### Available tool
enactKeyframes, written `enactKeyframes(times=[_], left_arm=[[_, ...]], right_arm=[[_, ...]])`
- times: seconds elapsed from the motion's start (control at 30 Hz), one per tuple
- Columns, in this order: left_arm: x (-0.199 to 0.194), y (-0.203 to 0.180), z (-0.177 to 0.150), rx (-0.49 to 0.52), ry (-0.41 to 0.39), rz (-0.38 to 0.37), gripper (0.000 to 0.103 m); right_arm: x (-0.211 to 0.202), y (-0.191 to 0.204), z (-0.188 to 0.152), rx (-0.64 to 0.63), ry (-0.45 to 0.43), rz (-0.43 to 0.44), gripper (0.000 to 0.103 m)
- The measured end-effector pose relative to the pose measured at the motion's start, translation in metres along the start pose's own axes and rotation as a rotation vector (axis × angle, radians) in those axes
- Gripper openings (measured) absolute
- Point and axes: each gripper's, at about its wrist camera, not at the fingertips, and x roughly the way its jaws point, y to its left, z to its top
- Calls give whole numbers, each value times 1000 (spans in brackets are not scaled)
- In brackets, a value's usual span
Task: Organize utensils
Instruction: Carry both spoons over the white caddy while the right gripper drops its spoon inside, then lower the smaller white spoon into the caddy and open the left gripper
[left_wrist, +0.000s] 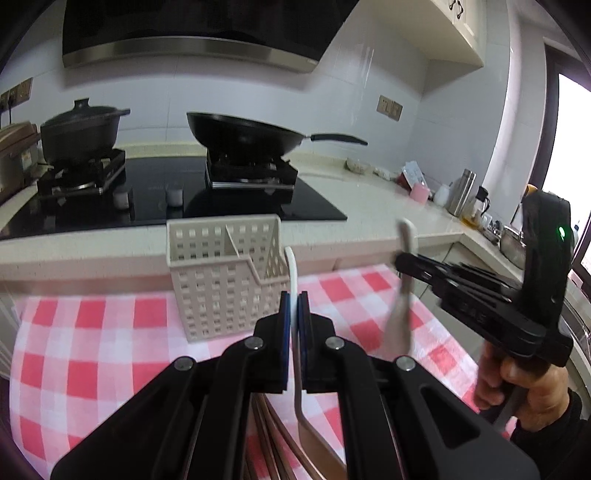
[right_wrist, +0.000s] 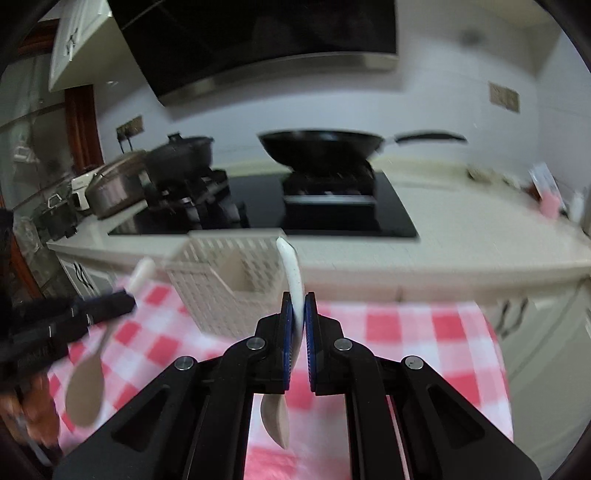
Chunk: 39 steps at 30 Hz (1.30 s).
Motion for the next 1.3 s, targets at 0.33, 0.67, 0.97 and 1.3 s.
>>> enactKeyframes(times=[0.33, 0.67, 0.97, 1.3], left_arm=[[2, 22, 20, -21, -20, 12, 4], [16, 51, 23, -54, -5, 28, 4], [33, 54, 40, -56, -12, 25, 4], [80, 38, 96, -24, -65, 30, 4]], right_arm=[[73, 31, 68, 3, -77, 10, 8], [143, 35, 71, 33, -21, 4, 9], [143, 14, 47, 59, 30, -1, 23], [101, -15, 26, 49, 8, -50, 63]])
